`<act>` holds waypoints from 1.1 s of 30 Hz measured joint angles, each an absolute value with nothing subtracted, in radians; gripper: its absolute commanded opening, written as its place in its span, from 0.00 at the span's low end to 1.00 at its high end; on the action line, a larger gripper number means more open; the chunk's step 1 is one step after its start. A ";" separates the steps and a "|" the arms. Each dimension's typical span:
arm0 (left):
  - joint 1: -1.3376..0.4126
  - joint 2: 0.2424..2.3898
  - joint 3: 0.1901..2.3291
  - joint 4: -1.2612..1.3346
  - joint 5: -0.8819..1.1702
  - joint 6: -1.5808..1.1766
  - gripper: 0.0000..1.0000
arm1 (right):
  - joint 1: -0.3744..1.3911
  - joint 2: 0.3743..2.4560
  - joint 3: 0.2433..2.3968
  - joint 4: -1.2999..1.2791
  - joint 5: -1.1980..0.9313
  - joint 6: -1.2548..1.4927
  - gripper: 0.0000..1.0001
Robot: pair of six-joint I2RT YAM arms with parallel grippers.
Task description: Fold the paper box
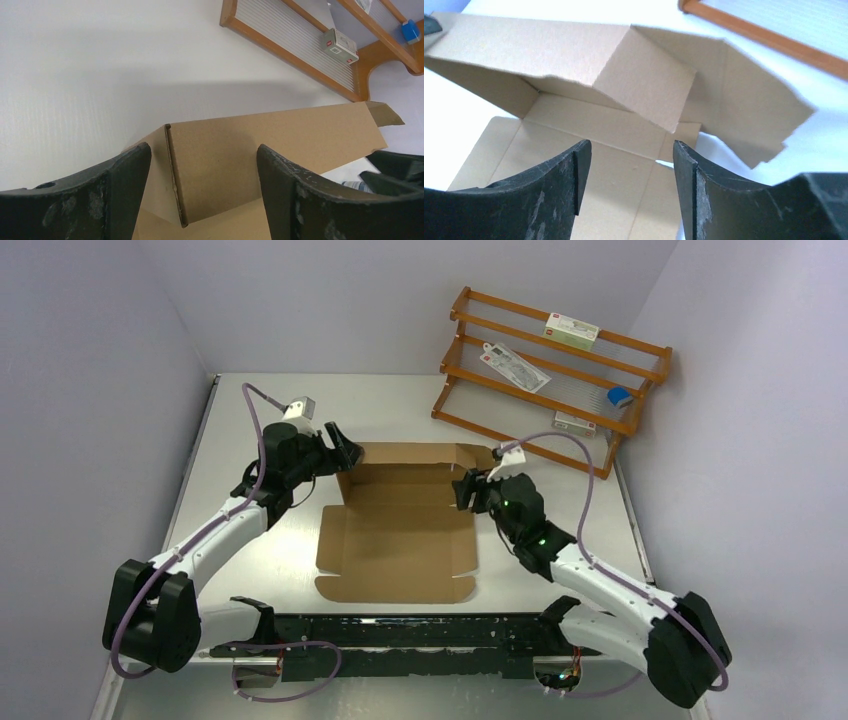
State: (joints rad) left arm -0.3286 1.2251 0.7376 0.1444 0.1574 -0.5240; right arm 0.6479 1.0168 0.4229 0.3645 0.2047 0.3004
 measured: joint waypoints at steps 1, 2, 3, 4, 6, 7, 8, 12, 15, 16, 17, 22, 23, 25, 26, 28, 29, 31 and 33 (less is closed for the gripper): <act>-0.329 1.225 0.738 0.144 0.156 -0.524 0.82 | 0.647 1.000 0.453 0.308 0.220 0.295 0.65; -0.329 1.225 0.737 0.144 0.155 -0.524 0.82 | 0.644 0.988 0.499 0.230 0.243 0.286 0.66; -0.329 1.225 0.736 0.145 0.153 -0.524 0.82 | 0.640 0.987 0.547 0.166 0.261 0.276 0.67; -0.329 1.225 0.735 0.146 0.153 -0.524 0.82 | 0.632 0.992 0.603 0.103 0.282 0.264 0.68; -0.329 1.225 0.729 0.147 0.153 -0.524 0.82 | 0.610 1.013 0.697 0.018 0.314 0.234 0.69; -0.329 1.225 0.727 0.147 0.152 -0.524 0.82 | 0.595 1.029 0.742 -0.020 0.323 0.213 0.70; -0.329 1.225 0.725 0.150 0.152 -0.524 0.82 | 0.577 1.050 0.786 -0.053 0.328 0.192 0.71; -0.329 1.221 0.722 0.153 0.151 -0.524 0.83 | 0.508 1.156 0.912 -0.133 0.303 0.104 0.73; -0.329 1.215 0.720 0.152 0.149 -0.524 0.82 | 0.476 1.221 0.961 -0.176 0.267 0.033 0.74; -0.329 1.214 0.720 0.153 0.149 -0.524 0.82 | 0.465 1.245 0.978 -0.198 0.241 0.003 0.74; -0.329 1.214 0.720 0.153 0.149 -0.524 0.82 | 0.458 1.260 0.990 -0.211 0.224 -0.015 0.74; -0.329 1.214 0.720 0.153 0.149 -0.524 0.82 | 0.400 1.327 1.056 -0.261 0.093 -0.111 0.74; -0.329 1.214 0.720 0.153 0.149 -0.524 0.82 | 0.395 1.334 1.063 -0.261 0.066 -0.123 0.73; -0.329 1.214 0.720 0.152 0.149 -0.523 0.82 | 0.392 1.348 1.071 -0.260 0.024 -0.145 0.73; -0.329 1.214 0.720 0.152 0.149 -0.524 0.82 | 0.392 1.356 1.072 -0.260 0.009 -0.155 0.72; -0.329 1.215 0.720 0.153 0.150 -0.524 0.82 | 0.393 1.376 1.072 -0.263 -0.012 -0.167 0.69; -0.329 1.216 0.720 0.153 0.150 -0.524 0.82 | 0.392 1.390 1.072 -0.264 -0.017 -0.173 0.68; -0.329 1.220 0.720 0.154 0.150 -0.524 0.82 | 0.390 1.418 1.071 -0.268 -0.022 -0.181 0.63; -0.329 1.225 0.720 0.160 0.153 -0.524 0.82 | 0.390 1.438 1.071 -0.274 -0.023 -0.184 0.58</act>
State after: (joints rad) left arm -0.3290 1.2251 0.7200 0.1600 0.1528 -0.5240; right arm 0.3901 1.4380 1.0714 -0.2737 -0.0231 -0.1841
